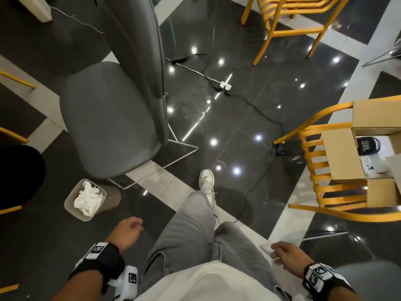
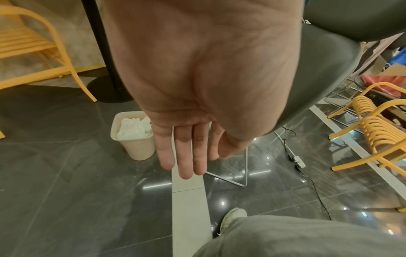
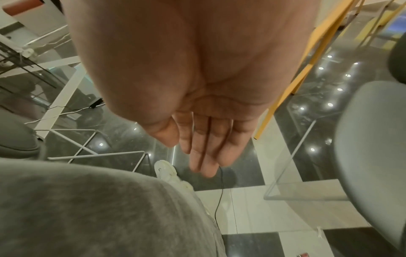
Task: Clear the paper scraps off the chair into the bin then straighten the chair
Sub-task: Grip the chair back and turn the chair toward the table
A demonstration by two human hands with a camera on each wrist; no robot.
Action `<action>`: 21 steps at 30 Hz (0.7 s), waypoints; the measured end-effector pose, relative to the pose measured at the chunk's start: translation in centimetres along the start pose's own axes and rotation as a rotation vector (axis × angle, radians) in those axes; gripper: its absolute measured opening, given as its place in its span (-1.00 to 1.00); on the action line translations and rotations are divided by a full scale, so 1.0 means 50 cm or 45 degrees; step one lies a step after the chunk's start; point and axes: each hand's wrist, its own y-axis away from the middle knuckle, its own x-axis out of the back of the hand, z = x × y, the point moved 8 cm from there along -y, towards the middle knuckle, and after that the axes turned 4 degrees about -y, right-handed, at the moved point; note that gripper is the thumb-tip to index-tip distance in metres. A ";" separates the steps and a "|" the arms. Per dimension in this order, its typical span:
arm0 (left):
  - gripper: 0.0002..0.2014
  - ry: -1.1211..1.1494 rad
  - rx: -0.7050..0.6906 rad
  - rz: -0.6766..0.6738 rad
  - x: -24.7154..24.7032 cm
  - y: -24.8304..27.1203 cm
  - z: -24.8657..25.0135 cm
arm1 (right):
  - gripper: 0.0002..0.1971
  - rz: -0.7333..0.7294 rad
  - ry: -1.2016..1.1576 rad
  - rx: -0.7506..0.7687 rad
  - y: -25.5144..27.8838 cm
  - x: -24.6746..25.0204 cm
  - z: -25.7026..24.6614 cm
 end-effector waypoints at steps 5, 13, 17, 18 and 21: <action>-0.83 0.054 -0.006 -0.014 0.009 -0.104 0.121 | -0.73 -0.022 0.316 0.035 -0.102 0.084 -0.094; -0.85 0.221 -0.021 0.059 0.111 -0.191 0.316 | -0.76 0.029 0.825 0.258 -0.158 0.282 -0.514; -0.83 0.425 0.051 0.178 0.194 -0.204 0.368 | -0.78 0.024 0.966 0.372 -0.215 0.336 -0.718; -0.82 0.492 0.083 0.218 0.211 -0.198 0.382 | -0.80 0.012 1.022 0.421 -0.218 0.342 -0.770; -0.86 0.701 0.153 0.299 0.257 -0.169 0.419 | -0.83 -0.010 1.152 0.491 -0.244 0.349 -0.914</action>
